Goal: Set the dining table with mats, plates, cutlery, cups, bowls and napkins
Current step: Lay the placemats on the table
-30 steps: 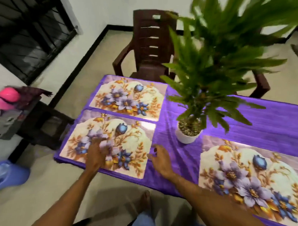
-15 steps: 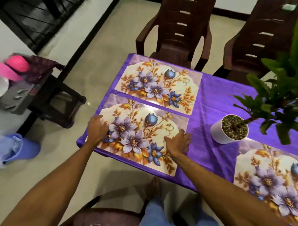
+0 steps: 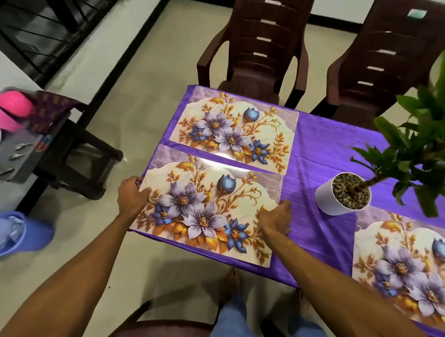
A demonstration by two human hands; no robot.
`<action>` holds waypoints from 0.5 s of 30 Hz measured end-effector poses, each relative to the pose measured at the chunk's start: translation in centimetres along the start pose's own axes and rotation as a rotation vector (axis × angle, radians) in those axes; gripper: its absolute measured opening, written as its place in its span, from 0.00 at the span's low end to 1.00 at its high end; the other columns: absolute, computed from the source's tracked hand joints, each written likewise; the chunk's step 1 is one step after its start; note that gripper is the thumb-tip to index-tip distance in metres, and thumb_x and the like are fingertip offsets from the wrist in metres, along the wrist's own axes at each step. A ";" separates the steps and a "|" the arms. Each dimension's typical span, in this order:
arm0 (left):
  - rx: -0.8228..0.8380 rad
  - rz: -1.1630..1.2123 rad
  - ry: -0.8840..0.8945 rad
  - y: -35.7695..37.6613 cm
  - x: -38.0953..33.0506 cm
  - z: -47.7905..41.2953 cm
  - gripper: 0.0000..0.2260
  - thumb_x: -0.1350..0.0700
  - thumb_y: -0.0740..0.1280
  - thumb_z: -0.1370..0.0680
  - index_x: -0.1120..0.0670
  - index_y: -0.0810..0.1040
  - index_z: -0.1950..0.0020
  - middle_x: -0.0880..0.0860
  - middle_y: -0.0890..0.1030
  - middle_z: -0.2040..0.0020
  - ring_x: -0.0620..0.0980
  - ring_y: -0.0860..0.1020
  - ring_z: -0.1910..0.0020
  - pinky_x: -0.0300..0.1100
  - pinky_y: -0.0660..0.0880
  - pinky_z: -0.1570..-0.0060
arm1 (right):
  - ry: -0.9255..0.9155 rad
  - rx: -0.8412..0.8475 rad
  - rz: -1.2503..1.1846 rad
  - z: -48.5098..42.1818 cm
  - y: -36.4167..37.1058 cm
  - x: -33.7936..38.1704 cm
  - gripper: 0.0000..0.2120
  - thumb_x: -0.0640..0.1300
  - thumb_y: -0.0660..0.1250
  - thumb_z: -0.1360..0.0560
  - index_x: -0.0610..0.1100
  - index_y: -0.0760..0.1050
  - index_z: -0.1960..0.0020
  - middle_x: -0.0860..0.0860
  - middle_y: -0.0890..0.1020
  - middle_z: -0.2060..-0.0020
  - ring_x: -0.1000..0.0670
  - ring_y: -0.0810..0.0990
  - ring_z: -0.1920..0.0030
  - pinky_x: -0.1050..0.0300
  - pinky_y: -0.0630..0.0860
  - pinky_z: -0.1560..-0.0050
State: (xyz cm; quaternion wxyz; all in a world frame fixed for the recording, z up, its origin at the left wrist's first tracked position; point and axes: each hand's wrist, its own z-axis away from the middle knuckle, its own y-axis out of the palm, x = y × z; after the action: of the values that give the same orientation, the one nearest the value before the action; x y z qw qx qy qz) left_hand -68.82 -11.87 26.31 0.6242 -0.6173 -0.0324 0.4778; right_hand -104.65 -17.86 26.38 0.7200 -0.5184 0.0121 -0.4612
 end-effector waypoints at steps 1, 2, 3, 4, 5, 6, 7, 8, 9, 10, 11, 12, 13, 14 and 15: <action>-0.026 0.018 0.009 -0.1 -0.2 0.2 0.14 0.57 0.75 0.27 0.62 0.77 0.47 0.61 0.80 0.49 0.58 0.78 0.54 0.49 0.73 0.56 | -0.015 -0.007 -0.034 0.0 -0.4 -0.2 0.28 0.40 0.75 0.28 0.41 0.65 0.33 0.41 0.74 0.35 0.38 0.73 0.35 0.39 0.72 0.40; -0.051 0.039 0.019 -0.2 -0.4 0.4 0.12 0.59 0.76 0.27 0.62 0.78 0.49 0.60 0.81 0.52 0.56 0.77 0.57 0.46 0.71 0.58 | -0.032 -0.015 -0.062 0.1 -0.8 -0.3 0.25 0.39 0.75 0.28 0.41 0.66 0.36 0.41 0.76 0.37 0.38 0.75 0.38 0.41 0.73 0.42; -0.077 0.060 0.030 -0.3 -0.6 0.6 0.11 0.59 0.76 0.28 0.61 0.78 0.51 0.59 0.81 0.54 0.55 0.77 0.59 0.44 0.70 0.59 | -0.051 -0.020 -0.083 0.2 -1.1 -0.4 0.24 0.38 0.75 0.28 0.41 0.68 0.37 0.41 0.78 0.40 0.38 0.76 0.40 0.42 0.73 0.44; -0.098 0.079 0.037 -0.3 -0.8 0.9 0.10 0.59 0.76 0.28 0.61 0.79 0.53 0.58 0.82 0.56 0.55 0.78 0.60 0.44 0.71 0.59 | -0.076 -0.025 -0.099 0.3 -1.4 -0.4 0.22 0.37 0.75 0.28 0.41 0.68 0.39 0.41 0.79 0.41 0.39 0.77 0.41 0.43 0.73 0.44; -0.116 0.094 0.043 -0.4 -1.0 1.3 0.09 0.58 0.76 0.27 0.60 0.79 0.53 0.57 0.82 0.56 0.55 0.78 0.60 0.43 0.71 0.59 | -0.108 -0.028 -0.111 0.3 -1.7 -0.5 0.22 0.37 0.75 0.28 0.41 0.69 0.39 0.41 0.80 0.42 0.39 0.77 0.41 0.42 0.73 0.43; -0.135 0.101 0.043 -0.4 -1.3 1.7 0.08 0.58 0.76 0.27 0.60 0.80 0.54 0.57 0.82 0.57 0.55 0.79 0.60 0.43 0.71 0.59 | -0.139 -0.032 -0.119 0.5 -2.0 -0.6 0.22 0.38 0.75 0.28 0.42 0.69 0.40 0.42 0.80 0.43 0.39 0.77 0.41 0.42 0.73 0.42; -0.159 0.098 0.041 -0.4 -1.5 2.1 0.08 0.57 0.75 0.26 0.60 0.81 0.54 0.57 0.83 0.57 0.55 0.79 0.60 0.43 0.72 0.59 | -0.167 -0.039 -0.125 0.7 -2.2 -0.6 0.21 0.38 0.75 0.27 0.42 0.69 0.39 0.42 0.81 0.43 0.39 0.77 0.41 0.41 0.73 0.41; -0.185 0.091 0.025 -0.3 -1.6 2.3 0.08 0.55 0.75 0.26 0.60 0.82 0.53 0.57 0.83 0.57 0.56 0.80 0.59 0.44 0.72 0.59 | -0.190 -0.050 -0.128 0.8 -2.4 -0.7 0.20 0.39 0.74 0.27 0.42 0.69 0.39 0.42 0.81 0.43 0.39 0.77 0.41 0.41 0.72 0.41; -0.210 0.083 0.007 -0.2 -1.9 2.7 0.09 0.54 0.75 0.25 0.60 0.83 0.53 0.57 0.84 0.57 0.56 0.80 0.58 0.45 0.74 0.59 | -0.207 -0.061 -0.131 1.0 -2.6 -0.8 0.19 0.39 0.73 0.26 0.42 0.69 0.39 0.41 0.81 0.43 0.38 0.77 0.41 0.42 0.72 0.41; -0.233 0.072 -0.009 -0.1 -2.1 3.1 0.10 0.53 0.75 0.25 0.60 0.84 0.52 0.58 0.84 0.56 0.57 0.81 0.58 0.46 0.75 0.58 | -0.221 -0.069 -0.132 1.2 -2.9 -0.9 0.19 0.38 0.72 0.25 0.41 0.69 0.38 0.41 0.81 0.43 0.38 0.77 0.41 0.43 0.71 0.42; -0.252 0.060 -0.016 0.1 -2.4 3.5 0.12 0.52 0.75 0.25 0.60 0.84 0.51 0.58 0.85 0.55 0.57 0.81 0.57 0.48 0.76 0.57 | -0.233 -0.072 -0.132 1.3 -3.1 -1.0 0.18 0.38 0.72 0.24 0.41 0.69 0.38 0.40 0.81 0.44 0.37 0.77 0.41 0.44 0.71 0.42; -0.262 0.050 -0.017 0.1 -2.6 3.8 0.13 0.51 0.74 0.25 0.60 0.84 0.50 0.58 0.85 0.55 0.57 0.81 0.57 0.48 0.76 0.56 | -0.247 -0.070 -0.132 1.4 -3.4 -1.1 0.18 0.38 0.71 0.24 0.41 0.69 0.38 0.40 0.81 0.44 0.37 0.77 0.41 0.44 0.70 0.42; -0.267 0.041 -0.013 0.1 -2.8 4.1 0.14 0.50 0.74 0.24 0.60 0.84 0.49 0.58 0.85 0.55 0.57 0.81 0.57 0.48 0.76 0.57 | -0.260 -0.064 -0.131 1.4 -3.5 -1.2 0.18 0.39 0.71 0.24 0.41 0.69 0.38 0.40 0.81 0.45 0.37 0.77 0.41 0.45 0.70 0.43; -0.271 0.026 -0.004 0.1 -3.0 4.4 0.14 0.49 0.73 0.24 0.60 0.84 0.49 0.58 0.84 0.55 0.57 0.81 0.58 0.47 0.75 0.57 | -0.271 -0.056 -0.130 1.4 -3.7 -1.4 0.18 0.40 0.72 0.24 0.41 0.69 0.38 0.40 0.81 0.45 0.37 0.77 0.42 0.46 0.70 0.43; -0.279 0.003 0.010 0.0 -3.3 4.7 0.15 0.48 0.72 0.23 0.60 0.83 0.50 0.59 0.84 0.55 0.57 0.80 0.58 0.47 0.74 0.58 | -0.280 -0.050 -0.130 1.2 -3.8 -1.5 0.18 0.41 0.72 0.24 0.41 0.69 0.38 0.40 0.81 0.46 0.38 0.77 0.42 0.46 0.70 0.44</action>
State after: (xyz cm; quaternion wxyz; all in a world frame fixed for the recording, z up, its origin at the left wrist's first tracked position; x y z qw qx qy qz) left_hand -73.61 -10.51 29.21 0.5316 -0.7006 -0.0946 0.4664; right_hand -107.40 -16.08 29.14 0.6702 -0.5952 -0.1106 -0.4294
